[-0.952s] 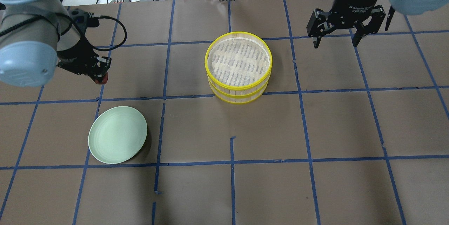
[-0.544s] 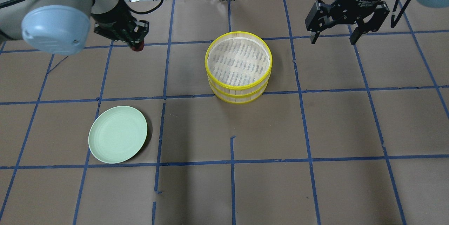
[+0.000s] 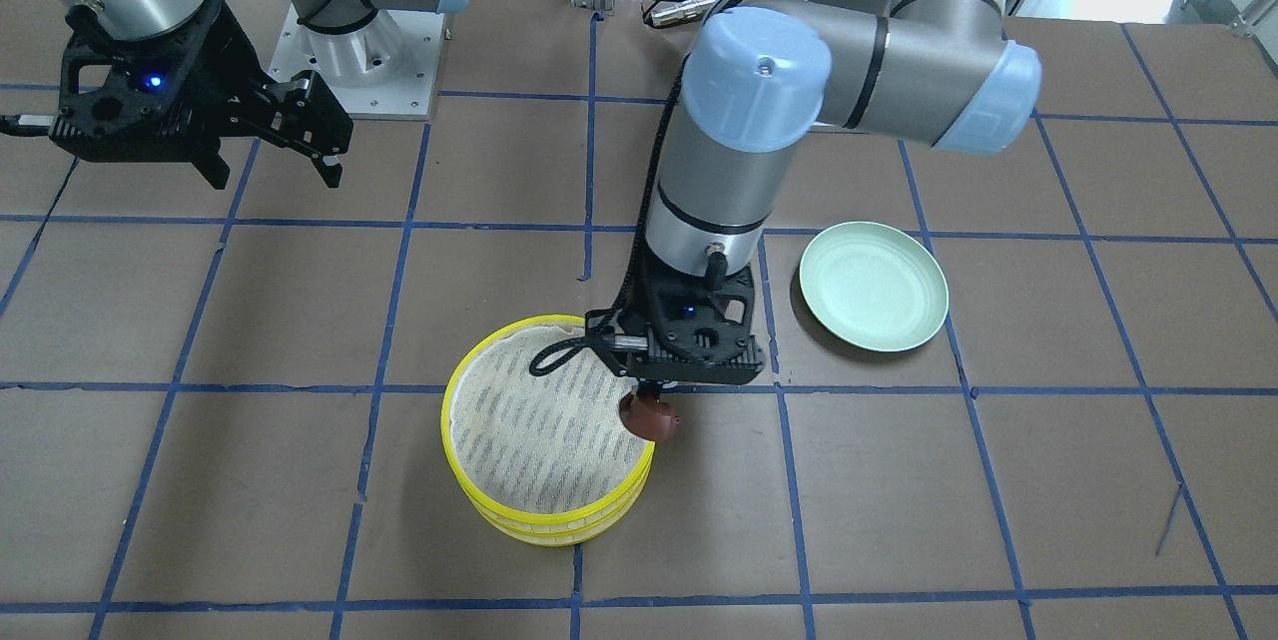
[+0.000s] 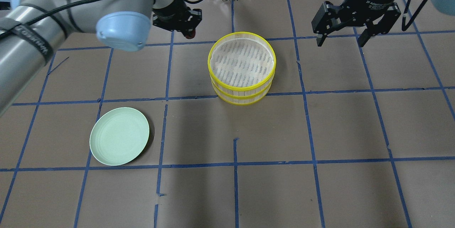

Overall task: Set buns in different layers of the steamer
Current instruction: 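Release the red bun onto the top tier while right gripper withdraws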

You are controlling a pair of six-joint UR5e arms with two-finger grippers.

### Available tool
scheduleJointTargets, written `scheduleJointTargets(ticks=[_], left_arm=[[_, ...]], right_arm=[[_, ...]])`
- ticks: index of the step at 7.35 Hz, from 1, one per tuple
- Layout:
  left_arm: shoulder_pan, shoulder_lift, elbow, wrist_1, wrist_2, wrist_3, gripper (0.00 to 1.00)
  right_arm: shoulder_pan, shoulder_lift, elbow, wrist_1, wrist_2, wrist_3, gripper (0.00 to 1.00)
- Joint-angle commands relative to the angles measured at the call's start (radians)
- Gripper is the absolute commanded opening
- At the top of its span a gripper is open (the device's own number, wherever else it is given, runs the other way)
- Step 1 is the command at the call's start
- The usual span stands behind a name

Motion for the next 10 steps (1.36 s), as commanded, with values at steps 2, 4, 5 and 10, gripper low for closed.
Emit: scheduleJointTargets(ticks=[2,4,5,10], left_arm=[[-0.071,-0.096,0.037,0.044,-0.017,-0.067,0.43],[-0.072,-0.085,0.000,0.048,-0.014,-0.098,1.00],[-0.072,-0.067,-0.012,0.046,-0.011,-0.089,1.00],[0.329,0.298,-0.036,-0.577,0.001,0.397,1.00]], right_arm=[[0.022,0.011,-0.002,-0.021,-0.031,0.007,1.00],[0.021,0.013,0.006,-0.020,-0.022,0.007,1.00],[0.019,0.013,0.007,-0.021,-0.023,0.007,1.00],[0.021,0.000,0.004,-0.017,-0.025,0.008,1.00]])
